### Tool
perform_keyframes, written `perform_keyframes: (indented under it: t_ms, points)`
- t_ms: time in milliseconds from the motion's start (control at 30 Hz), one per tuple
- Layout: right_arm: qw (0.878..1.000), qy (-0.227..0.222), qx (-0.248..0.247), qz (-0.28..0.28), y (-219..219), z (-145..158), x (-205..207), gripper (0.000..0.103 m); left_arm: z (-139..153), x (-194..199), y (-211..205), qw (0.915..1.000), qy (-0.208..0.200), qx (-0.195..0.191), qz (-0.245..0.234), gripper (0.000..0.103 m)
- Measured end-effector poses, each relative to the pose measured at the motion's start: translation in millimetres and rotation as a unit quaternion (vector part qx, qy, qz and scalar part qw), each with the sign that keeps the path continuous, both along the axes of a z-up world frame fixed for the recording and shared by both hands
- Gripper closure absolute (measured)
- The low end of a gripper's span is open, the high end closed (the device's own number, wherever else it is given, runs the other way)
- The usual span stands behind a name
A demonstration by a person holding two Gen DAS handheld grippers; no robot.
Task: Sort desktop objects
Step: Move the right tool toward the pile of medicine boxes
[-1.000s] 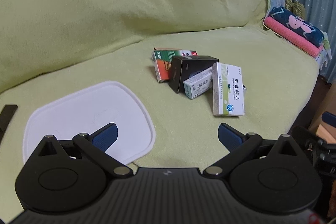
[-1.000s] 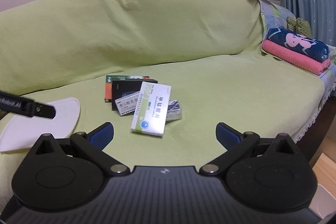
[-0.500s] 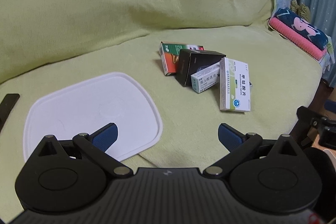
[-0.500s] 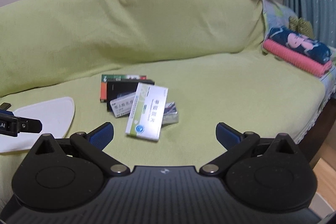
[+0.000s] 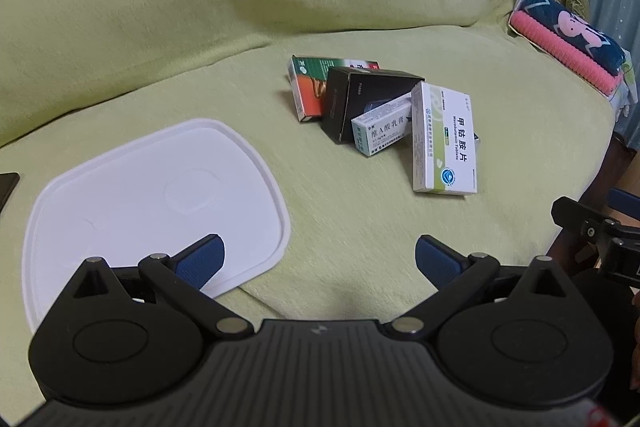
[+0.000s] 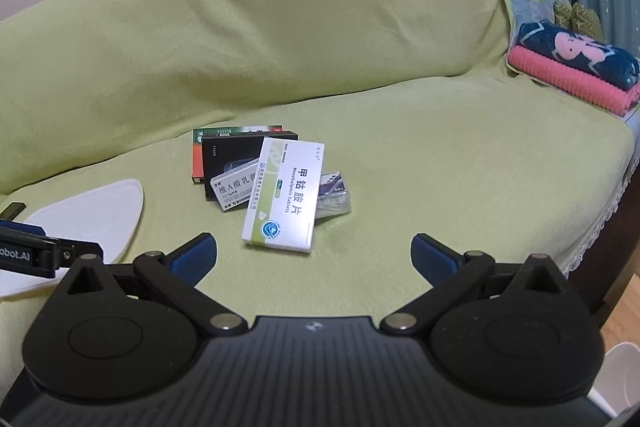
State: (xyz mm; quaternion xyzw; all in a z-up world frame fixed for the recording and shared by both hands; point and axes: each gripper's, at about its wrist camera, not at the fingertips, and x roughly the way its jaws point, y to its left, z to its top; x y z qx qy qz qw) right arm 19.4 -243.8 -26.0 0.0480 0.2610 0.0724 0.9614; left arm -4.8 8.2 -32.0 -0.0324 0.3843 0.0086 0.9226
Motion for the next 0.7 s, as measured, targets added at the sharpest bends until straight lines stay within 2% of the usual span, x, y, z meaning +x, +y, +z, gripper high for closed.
perform_keyframes:
  t_ms: [367,433,700]
  points:
    - [1.000,0.004,0.029,-0.007,-4.4,-0.4,-1.4,0.001,-6.9,-2.5,0.9,0.9999,-0.012,-0.002,0.002,0.001]
    - [1.000,0.004,0.023,-0.011,-4.0,-1.2,-2.1,0.001,-6.2,-4.4,2.5,0.9996,-0.023,-0.017,0.003,0.001]
    - [1.000,0.010,0.023,-0.019,-10.8,-5.0,0.2,0.001,-6.7,-3.7,-5.8,0.9995,-0.023,-0.016,-0.014,0.001]
